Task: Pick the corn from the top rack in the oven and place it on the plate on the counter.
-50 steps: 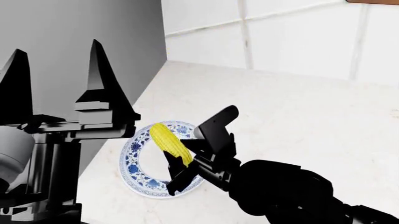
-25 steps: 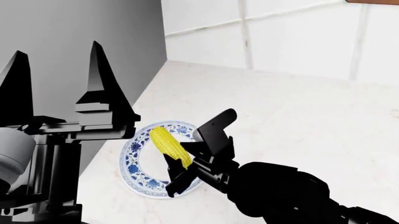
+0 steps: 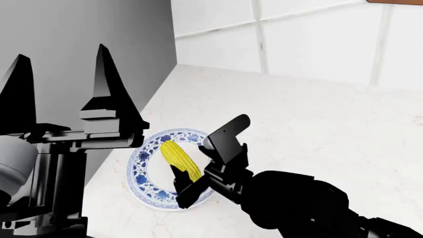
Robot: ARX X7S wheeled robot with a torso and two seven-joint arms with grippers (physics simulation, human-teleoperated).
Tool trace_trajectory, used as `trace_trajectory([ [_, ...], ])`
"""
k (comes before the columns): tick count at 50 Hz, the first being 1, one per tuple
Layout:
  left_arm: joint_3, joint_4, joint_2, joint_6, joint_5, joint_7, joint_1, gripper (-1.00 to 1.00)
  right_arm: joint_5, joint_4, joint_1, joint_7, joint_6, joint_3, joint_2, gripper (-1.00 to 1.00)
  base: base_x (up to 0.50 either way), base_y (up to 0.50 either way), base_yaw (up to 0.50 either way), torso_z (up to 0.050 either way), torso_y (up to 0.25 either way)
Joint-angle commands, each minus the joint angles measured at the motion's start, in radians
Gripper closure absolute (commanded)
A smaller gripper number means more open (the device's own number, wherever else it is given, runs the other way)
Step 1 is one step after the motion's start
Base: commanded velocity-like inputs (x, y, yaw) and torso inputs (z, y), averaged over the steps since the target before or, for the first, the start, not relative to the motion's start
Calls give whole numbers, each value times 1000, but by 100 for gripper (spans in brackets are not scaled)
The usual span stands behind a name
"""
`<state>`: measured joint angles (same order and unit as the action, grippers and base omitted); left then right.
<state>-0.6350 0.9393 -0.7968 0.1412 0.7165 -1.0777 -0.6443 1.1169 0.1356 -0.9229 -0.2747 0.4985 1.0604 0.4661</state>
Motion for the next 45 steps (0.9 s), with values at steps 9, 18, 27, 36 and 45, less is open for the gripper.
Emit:
trace_trajectory([
  [9,0,0,-4,-6,-1,-2,3,-100,34,84,-17,-23,9,-23,23,-100,0,0,0,0,0],
  [18,-6,5,1,2,0,-6,-4,-100,111,240,-114,-88,31,-101,66,-100,0,0,0,0,0],
  [27,-6,7,-2,11,5,-10,-14,-100,208,359,-244,-170,46,-206,111,-100,0,0,0,0,0],
  [36,-1,7,-13,12,14,-10,-20,-100,259,451,-305,-245,37,-280,164,-100,0,0,0,0,0],
  [45,2,2,-16,8,16,-8,-24,-100,310,541,-354,-328,28,-361,259,-100,0,0,0,0,0],
])
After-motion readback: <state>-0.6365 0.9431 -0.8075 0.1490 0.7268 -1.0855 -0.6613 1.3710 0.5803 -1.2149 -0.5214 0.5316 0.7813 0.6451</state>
